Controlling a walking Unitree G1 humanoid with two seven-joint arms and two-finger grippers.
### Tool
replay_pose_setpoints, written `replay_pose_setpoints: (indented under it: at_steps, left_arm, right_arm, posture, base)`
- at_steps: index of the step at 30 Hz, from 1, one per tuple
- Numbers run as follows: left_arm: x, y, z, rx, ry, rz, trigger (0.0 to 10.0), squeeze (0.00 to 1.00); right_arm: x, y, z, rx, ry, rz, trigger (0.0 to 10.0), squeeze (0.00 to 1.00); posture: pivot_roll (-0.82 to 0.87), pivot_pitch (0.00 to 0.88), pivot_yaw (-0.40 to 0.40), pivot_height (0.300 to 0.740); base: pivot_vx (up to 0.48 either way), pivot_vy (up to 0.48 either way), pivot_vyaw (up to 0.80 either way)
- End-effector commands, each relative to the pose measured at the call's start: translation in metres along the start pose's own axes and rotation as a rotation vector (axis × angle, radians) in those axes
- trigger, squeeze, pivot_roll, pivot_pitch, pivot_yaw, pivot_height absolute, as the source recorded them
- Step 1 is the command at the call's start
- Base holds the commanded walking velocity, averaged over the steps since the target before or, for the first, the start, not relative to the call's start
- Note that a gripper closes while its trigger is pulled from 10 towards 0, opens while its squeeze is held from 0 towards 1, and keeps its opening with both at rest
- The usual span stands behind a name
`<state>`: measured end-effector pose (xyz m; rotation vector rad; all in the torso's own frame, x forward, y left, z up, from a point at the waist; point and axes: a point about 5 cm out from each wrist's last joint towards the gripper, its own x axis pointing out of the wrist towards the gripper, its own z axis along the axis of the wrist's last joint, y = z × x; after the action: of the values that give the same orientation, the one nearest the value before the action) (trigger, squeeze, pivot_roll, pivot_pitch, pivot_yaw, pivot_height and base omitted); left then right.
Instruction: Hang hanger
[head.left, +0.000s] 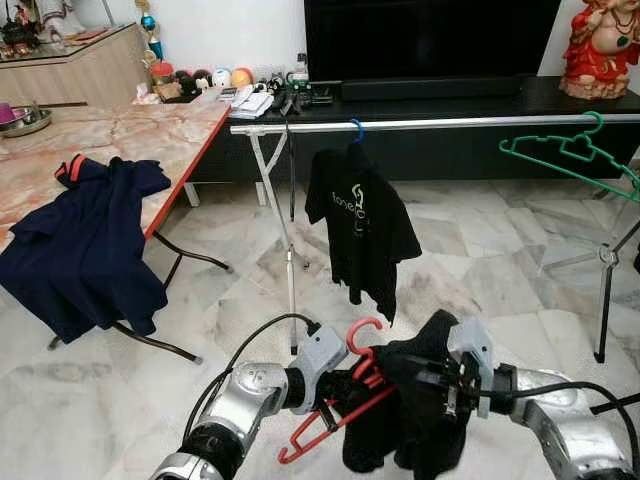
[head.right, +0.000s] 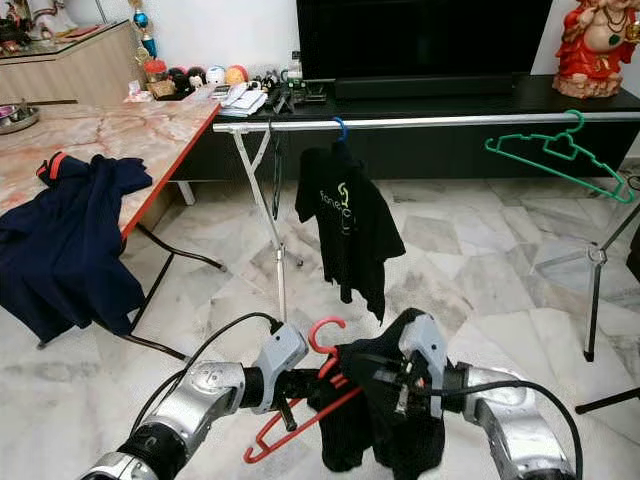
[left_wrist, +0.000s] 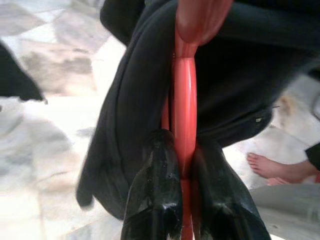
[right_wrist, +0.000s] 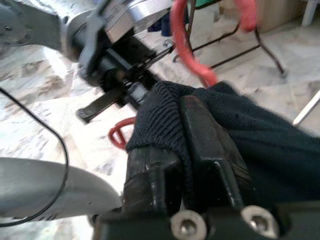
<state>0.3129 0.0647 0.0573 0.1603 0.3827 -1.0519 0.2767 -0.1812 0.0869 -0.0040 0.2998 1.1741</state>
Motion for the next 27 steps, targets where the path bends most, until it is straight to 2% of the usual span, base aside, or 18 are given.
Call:
replay_pose_setpoints:
  at_steps: [1, 4, 6, 7, 11, 18, 20, 21, 27]
  left_arm:
    - [-0.001, 0.011, 0.013, 0.009, -0.059, 0.097, 10.0, 0.0]
    - [-0.001, 0.01, 0.012, 0.009, -0.057, 0.084, 10.0, 0.0]
    - [-0.002, 0.007, 0.007, 0.01, -0.034, 0.044, 10.0, 0.0]
    - [-0.002, 0.007, 0.007, 0.01, -0.034, 0.044, 10.0, 0.0]
    - [-0.006, 0.008, -0.001, 0.013, 0.001, 0.024, 10.0, 0.0]
    - [-0.01, 0.001, -0.004, -0.006, 0.003, -0.1, 10.0, 0.0]
    - [-0.009, -0.001, -0.002, -0.004, -0.003, -0.11, 10.0, 0.0]
    - [-0.007, -0.001, -0.001, 0.0, -0.005, -0.1, 10.0, 0.0]
    - [-0.003, -0.004, 0.005, -0.011, -0.034, -0.124, 10.0, 0.0]
  right_arm:
    - [0.006, 0.005, 0.005, -0.019, -0.002, 0.051, 10.0, 0.0]
    - [0.005, -0.002, 0.005, -0.056, 0.011, -0.02, 10.0, 0.0]
    - [-0.005, -0.033, 0.004, -0.133, 0.088, -0.317, 10.0, 0.0]
    - [-0.005, -0.033, 0.004, -0.133, 0.088, -0.317, 10.0, 0.0]
    - [-0.017, -0.05, 0.006, -0.173, 0.135, -0.495, 10.0, 0.0]
    - [-0.011, -0.052, 0.005, -0.19, 0.118, -0.516, 10.0, 0.0]
    - [-0.004, -0.047, 0.005, -0.186, 0.097, -0.459, 10.0, 0.0]
    - [0.002, -0.04, 0.006, -0.174, 0.067, -0.381, 10.0, 0.0]
    - [0.011, -0.024, 0.006, -0.143, 0.023, -0.208, 10.0, 0.0]
  posture:
    - [-0.06, 0.04, 0.042, 0.74]
    - [-0.06, 0.041, 0.043, 0.74]
    - [-0.06, 0.04, 0.042, 0.74]
    - [-0.06, 0.04, 0.042, 0.74]
    - [-0.06, 0.04, 0.041, 0.74]
    - [-0.06, 0.04, 0.04, 0.74]
    - [-0.06, 0.04, 0.04, 0.74]
    - [-0.06, 0.039, 0.04, 0.74]
    - [-0.06, 0.038, 0.04, 0.74]
  base:
    - [0.0, 0.0, 0.0]
    - [0.0, 0.0, 0.0]
    - [0.0, 0.0, 0.0]
    - [0.0, 0.0, 0.0]
    - [0.0, 0.0, 0.0]
    - [0.0, 0.0, 0.0]
    - [0.0, 0.0, 0.0]
    - [0.0, 0.0, 0.0]
    - [0.0, 0.0, 0.0]
